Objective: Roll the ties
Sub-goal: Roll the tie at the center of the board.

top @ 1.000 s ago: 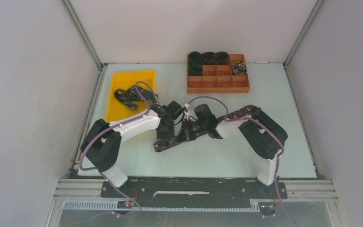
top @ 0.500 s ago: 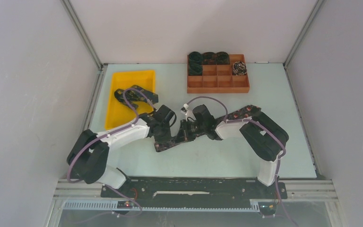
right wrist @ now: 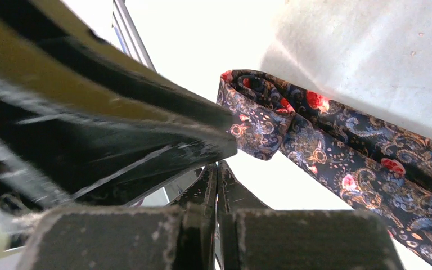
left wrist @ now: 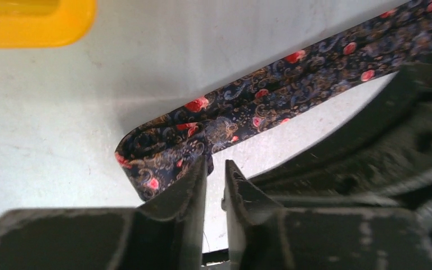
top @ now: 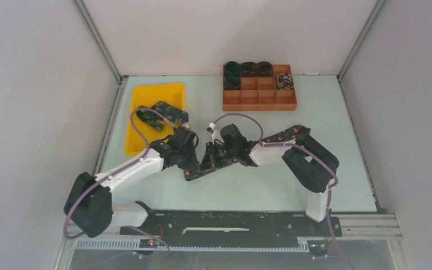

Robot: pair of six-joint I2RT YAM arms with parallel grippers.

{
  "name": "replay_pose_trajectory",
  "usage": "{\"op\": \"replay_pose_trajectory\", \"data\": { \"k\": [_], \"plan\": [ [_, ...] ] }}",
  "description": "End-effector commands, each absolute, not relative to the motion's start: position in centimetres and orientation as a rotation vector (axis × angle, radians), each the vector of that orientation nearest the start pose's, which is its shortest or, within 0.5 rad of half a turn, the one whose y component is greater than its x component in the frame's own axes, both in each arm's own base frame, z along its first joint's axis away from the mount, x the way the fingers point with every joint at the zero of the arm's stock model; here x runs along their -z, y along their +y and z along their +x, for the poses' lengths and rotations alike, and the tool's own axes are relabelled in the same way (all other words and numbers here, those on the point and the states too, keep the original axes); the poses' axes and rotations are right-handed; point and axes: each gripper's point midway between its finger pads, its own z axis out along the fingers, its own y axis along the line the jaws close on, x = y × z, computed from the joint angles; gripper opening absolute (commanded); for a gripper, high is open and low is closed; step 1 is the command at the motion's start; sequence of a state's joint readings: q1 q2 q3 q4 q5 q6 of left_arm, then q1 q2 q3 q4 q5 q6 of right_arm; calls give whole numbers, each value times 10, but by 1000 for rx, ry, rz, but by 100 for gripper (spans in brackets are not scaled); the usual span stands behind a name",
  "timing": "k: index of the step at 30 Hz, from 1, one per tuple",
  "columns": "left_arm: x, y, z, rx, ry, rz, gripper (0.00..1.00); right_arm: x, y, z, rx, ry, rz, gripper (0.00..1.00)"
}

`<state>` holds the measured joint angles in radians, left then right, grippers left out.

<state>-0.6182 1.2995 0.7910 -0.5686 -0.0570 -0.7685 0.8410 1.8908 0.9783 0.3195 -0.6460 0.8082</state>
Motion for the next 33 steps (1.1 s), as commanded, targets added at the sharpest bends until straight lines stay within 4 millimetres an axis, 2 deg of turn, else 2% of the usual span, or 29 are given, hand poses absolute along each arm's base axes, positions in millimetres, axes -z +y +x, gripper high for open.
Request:
{"op": "replay_pose_trajectory", "data": {
  "k": [1, 4, 6, 9, 13, 18, 33],
  "plan": [
    [-98, -167, 224, 382, 2586, -208, 31, -80, 431, 211, -1504, 2453, -477, 0],
    [-108, -152, 220, 352, 2541, -213, 44, -79, 430, 213, -1477, 2452, -476, 5],
    [-110, -142, 215, 325, 2524, -221, 48, -75, 429, 216, -1438, 2464, -479, 11],
    [-104, -128, 207, 291, 2526, -240, 50, -69, 426, 220, -1361, 2485, -490, 17],
    [-90, -121, 198, 298, 2535, -266, 55, -65, 426, 222, -1315, 2495, -514, 24],
    [-80, -123, 197, 366, 2516, -283, 59, -56, 431, 221, -1292, 2524, -534, 25],
    [-63, -130, 201, 468, 2516, -299, 61, -36, 441, 221, -1274, 2573, -545, 18]
  ]
}}
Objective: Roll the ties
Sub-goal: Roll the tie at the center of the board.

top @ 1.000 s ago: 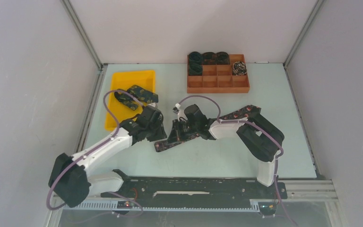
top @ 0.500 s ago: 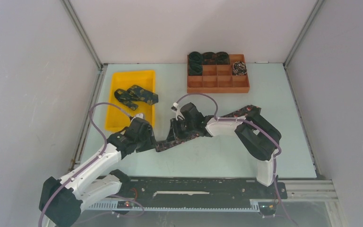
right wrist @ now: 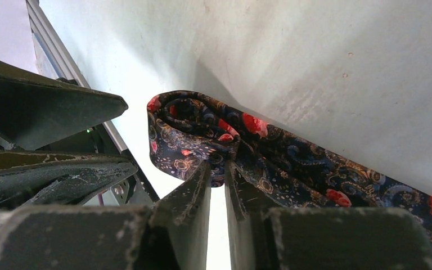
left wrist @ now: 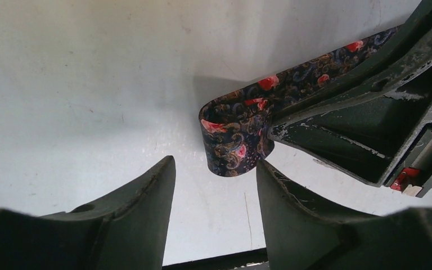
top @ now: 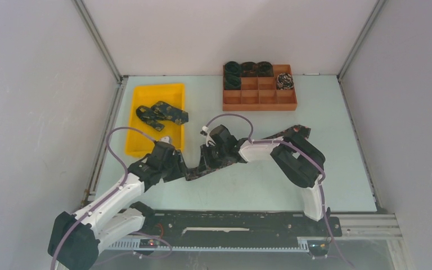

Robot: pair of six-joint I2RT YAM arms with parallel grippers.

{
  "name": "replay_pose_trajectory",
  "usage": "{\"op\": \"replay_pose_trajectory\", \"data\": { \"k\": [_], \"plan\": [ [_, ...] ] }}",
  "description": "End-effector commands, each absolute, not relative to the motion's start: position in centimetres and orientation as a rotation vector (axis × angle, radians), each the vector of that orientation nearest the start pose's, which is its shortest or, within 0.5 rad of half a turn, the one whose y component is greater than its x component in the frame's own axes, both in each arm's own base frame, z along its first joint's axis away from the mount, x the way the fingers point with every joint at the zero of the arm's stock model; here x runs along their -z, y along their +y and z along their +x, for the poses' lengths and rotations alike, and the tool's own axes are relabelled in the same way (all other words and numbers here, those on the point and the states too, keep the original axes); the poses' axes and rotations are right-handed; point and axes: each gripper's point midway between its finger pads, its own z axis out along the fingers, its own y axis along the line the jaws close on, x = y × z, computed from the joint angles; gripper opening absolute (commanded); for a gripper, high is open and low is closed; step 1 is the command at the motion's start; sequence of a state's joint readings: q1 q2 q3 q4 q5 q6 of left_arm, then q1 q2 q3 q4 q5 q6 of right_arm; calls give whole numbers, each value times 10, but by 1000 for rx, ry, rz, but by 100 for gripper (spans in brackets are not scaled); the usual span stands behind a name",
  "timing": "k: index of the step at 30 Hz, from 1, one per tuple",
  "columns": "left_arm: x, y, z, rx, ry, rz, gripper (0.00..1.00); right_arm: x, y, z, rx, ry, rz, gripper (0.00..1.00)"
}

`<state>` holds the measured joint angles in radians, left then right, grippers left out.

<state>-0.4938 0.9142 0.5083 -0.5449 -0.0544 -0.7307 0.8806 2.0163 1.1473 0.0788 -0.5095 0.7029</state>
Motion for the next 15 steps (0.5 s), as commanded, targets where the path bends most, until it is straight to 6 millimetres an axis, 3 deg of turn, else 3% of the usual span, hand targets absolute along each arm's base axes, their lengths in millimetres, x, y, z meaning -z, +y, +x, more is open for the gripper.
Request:
{"op": "replay_pose_trajectory", "data": {
  "k": [1, 2, 15],
  "plan": [
    [-62, -130, 201, 467, 2519, -302, 61, -36, 442, 222, -1276, 2572, -544, 17],
    [-65, -133, 207, 490, 2490, -299, 60, -35, 443, 222, -1277, 2573, -546, 17],
    [-45, -129, 202, 510, 2536, -367, 56, -35, 453, 225, -1305, 2570, -581, 15]
  ]
}}
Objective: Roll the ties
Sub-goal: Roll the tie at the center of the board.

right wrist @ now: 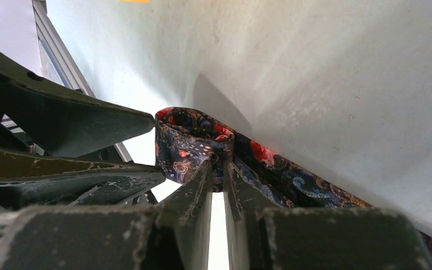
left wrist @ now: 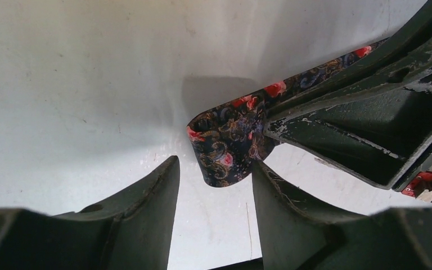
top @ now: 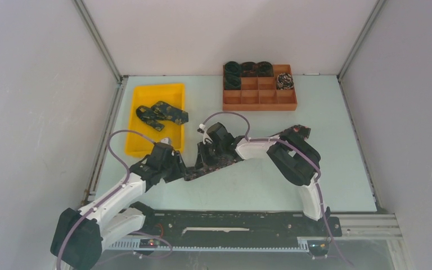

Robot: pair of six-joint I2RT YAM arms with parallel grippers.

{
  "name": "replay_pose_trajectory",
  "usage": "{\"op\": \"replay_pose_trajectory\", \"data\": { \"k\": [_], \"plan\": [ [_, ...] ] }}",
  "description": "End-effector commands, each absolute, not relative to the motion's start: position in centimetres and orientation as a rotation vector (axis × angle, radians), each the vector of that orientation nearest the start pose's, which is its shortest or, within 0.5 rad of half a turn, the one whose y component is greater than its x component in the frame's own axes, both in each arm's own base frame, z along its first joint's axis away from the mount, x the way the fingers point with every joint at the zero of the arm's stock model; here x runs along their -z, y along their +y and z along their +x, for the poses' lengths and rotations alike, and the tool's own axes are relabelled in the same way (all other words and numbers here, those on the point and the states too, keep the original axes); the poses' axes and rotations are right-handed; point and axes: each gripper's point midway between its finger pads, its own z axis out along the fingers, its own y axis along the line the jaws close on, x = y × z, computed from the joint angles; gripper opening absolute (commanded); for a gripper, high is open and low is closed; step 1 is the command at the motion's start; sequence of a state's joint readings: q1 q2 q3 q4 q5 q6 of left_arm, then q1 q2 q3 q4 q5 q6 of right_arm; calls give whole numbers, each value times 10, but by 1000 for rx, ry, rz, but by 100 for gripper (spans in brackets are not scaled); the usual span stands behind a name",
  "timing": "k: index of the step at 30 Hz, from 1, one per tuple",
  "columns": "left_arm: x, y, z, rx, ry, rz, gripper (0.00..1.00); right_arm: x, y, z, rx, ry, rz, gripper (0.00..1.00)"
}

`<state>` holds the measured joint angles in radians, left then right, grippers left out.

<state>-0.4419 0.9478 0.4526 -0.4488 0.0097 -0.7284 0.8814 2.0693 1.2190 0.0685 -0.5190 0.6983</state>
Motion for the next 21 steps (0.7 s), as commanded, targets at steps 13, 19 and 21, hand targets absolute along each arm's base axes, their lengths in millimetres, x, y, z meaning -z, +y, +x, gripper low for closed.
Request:
{"op": "replay_pose_trajectory", "data": {
  "k": [13, 19, 21],
  "plan": [
    [-38, -122, 202, 585, 2467, -529, 58, -28, 456, 223, -1310, 2584, -592, 14],
    [-45, -121, 204, 614, 2422, -570, 61, -27, 456, 223, -1309, 2584, -592, 13],
    [-41, -121, 203, 610, 2429, -585, 61, -27, 455, 223, -1309, 2585, -591, 13]
  ]
}}
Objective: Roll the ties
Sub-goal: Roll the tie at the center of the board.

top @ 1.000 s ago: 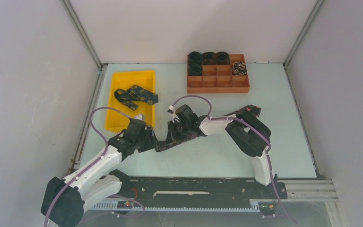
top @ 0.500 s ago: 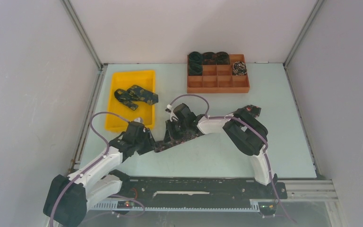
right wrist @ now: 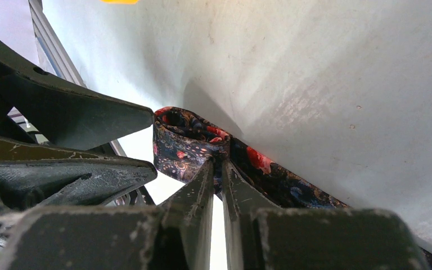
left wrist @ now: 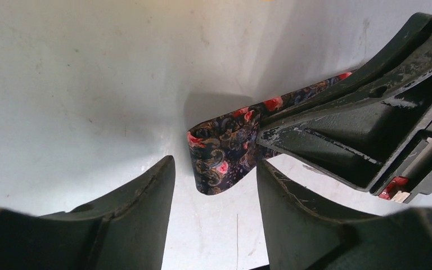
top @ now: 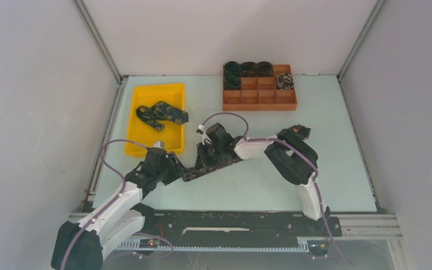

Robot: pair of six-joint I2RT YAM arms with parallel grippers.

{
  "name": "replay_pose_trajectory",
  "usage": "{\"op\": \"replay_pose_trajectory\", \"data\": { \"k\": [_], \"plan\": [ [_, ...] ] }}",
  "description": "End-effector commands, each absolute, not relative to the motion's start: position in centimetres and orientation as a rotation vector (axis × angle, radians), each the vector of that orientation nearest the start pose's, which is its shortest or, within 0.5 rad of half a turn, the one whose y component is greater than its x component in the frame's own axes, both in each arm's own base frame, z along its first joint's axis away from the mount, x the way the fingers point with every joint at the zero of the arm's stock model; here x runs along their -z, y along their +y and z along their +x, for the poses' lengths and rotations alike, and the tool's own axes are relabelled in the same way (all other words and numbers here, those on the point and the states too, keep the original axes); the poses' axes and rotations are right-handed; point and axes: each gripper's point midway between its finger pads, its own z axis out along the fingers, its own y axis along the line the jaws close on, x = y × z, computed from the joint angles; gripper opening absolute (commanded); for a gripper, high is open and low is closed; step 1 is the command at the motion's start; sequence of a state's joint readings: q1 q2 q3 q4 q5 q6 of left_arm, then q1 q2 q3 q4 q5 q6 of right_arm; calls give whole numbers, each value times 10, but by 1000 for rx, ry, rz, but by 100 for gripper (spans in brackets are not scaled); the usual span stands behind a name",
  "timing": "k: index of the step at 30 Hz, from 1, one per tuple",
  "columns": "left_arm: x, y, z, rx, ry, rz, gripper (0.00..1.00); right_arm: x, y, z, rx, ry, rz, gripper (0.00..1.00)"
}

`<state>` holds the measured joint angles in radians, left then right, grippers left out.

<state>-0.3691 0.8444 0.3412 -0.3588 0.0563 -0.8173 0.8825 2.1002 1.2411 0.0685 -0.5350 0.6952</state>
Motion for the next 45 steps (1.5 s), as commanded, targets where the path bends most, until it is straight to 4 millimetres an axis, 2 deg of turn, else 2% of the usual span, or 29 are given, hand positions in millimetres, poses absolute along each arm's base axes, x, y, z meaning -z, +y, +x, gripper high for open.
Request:
{"op": "replay_pose_trajectory", "data": {
  "k": [1, 8, 21, 24, 29, 32, 37, 45],
  "plan": [
    [-40, -120, 203, 605, 2431, -593, 60, -27, 455, 223, -1308, 2587, -591, 12],
    [-27, -119, 203, 594, 2457, -650, 56, -26, 455, 222, -1306, 2588, -596, 11],
    [-16, -123, 210, 598, 2473, -671, 48, -26, 453, 222, -1300, 2591, -604, 10],
    [-17, -123, 211, 599, 2469, -666, 39, -27, 453, 221, -1298, 2592, -609, 10],
    [-20, -122, 212, 585, 2470, -644, 9, -38, 454, 221, -1316, 2566, -619, 10],
    [-22, -119, 212, 556, 2477, -630, 1, -46, 455, 223, -1308, 2559, -628, 11],
    [-31, -111, 213, 489, 2483, -597, 0, -62, 461, 226, -1311, 2515, -645, 13],
    [-44, -99, 216, 379, 2494, -557, 0, -59, 471, 219, -1294, 2539, -666, 13]
  ]
}}
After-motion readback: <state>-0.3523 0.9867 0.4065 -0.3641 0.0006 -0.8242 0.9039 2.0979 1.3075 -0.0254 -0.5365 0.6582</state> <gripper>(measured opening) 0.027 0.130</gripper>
